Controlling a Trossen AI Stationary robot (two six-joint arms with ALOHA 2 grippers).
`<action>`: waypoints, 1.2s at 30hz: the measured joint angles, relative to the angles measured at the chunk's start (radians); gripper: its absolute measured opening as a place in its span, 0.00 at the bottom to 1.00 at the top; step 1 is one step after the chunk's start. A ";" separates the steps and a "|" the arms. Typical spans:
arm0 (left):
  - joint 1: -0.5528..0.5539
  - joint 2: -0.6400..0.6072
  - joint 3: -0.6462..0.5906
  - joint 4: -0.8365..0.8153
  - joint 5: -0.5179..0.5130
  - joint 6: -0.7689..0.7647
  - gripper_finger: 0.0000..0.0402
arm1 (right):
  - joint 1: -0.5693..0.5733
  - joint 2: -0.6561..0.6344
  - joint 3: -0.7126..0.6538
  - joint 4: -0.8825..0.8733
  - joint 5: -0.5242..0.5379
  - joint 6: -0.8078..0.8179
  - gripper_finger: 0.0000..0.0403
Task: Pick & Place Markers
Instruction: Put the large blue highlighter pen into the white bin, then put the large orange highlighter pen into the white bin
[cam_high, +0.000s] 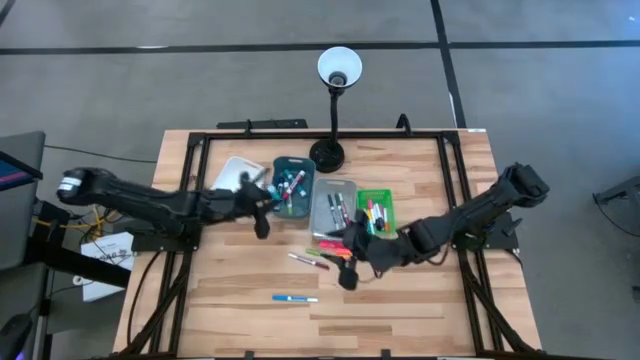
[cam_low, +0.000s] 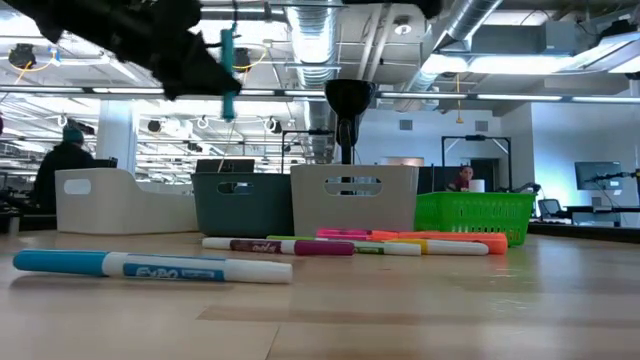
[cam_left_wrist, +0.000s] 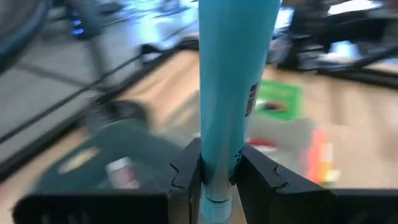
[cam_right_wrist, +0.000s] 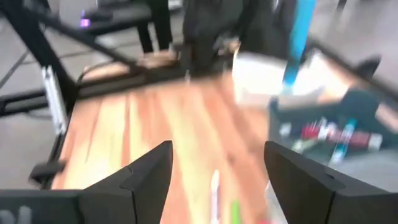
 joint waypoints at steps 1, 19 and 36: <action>0.017 -0.043 0.000 -0.068 -0.022 -0.014 0.20 | 0.015 0.000 0.000 -0.031 0.000 0.037 0.61; 0.503 -0.102 0.000 -0.756 0.197 -0.310 0.19 | 0.053 0.056 0.000 -0.046 0.000 0.102 0.52; 0.571 0.098 0.000 -0.672 0.217 -0.152 0.32 | 0.053 0.056 0.000 -0.032 -0.004 0.101 0.45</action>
